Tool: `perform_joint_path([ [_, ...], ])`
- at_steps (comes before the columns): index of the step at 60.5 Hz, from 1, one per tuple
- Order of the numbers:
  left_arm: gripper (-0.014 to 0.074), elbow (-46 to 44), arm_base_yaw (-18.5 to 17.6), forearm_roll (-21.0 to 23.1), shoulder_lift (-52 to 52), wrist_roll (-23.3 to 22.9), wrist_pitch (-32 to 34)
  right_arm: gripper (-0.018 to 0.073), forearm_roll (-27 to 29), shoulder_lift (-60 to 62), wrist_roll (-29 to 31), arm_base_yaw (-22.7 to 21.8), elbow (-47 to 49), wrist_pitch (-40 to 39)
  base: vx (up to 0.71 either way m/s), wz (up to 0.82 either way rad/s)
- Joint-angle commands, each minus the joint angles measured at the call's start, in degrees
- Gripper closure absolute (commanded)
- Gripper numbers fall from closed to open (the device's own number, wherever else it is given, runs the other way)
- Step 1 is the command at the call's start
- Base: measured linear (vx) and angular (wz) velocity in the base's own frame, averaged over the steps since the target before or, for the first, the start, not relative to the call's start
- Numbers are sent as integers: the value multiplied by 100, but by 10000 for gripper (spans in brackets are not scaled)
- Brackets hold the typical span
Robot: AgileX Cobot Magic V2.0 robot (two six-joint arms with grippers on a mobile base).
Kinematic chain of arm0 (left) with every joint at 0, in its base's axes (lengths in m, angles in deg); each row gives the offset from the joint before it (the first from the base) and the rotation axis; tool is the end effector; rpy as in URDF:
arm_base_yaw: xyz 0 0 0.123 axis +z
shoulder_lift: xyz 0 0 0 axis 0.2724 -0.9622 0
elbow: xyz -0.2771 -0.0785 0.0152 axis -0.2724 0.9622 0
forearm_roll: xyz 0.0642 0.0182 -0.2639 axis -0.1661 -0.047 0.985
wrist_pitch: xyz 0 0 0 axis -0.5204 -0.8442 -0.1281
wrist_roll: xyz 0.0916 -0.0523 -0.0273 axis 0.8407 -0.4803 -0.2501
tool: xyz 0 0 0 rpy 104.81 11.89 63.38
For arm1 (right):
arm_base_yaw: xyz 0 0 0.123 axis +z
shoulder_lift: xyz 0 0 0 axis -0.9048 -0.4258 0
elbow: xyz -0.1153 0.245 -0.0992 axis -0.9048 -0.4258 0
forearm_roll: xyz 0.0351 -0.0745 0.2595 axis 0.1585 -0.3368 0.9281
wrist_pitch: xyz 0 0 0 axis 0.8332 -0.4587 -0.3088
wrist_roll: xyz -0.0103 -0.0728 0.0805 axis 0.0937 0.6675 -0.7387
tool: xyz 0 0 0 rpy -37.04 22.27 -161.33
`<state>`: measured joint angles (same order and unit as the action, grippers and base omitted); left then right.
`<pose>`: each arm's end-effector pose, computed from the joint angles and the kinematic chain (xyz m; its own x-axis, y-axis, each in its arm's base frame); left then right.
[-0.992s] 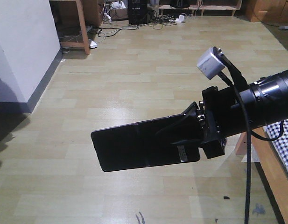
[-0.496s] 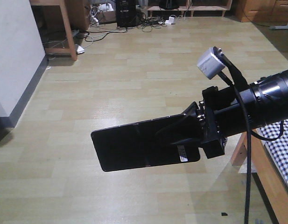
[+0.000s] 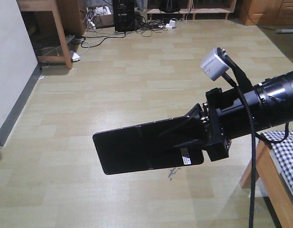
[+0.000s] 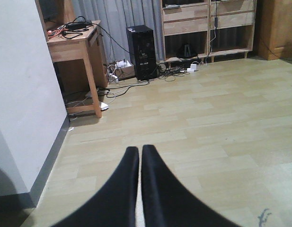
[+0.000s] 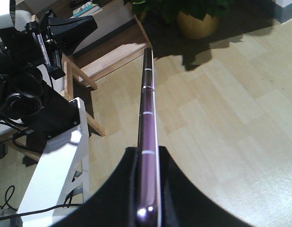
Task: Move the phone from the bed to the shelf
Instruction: 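Hold the phone in the right gripper while the base turns away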
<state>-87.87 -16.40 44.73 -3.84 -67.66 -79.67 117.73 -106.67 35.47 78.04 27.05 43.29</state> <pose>0.0912 0.0002 0.1831 -0.1212 0.0980 -0.9878 0.0117 0.9952 0.0973 0.2520 0.1518 0.3215 -0.4924 -0.4163 -0.7643 -0.8686 0.2911 0.4010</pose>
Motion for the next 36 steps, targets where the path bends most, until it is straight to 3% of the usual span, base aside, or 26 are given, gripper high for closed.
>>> perform_joint_path([
  [1, 596, -146, -12, 26, 60, -22, 419, 560, 488, 191, 36, -7, 151, 419, 33, 3],
  [36, 596, -146, -12, 26, 60, -22, 419, 560, 488, 191, 36, -7, 151, 419, 37, 0],
])
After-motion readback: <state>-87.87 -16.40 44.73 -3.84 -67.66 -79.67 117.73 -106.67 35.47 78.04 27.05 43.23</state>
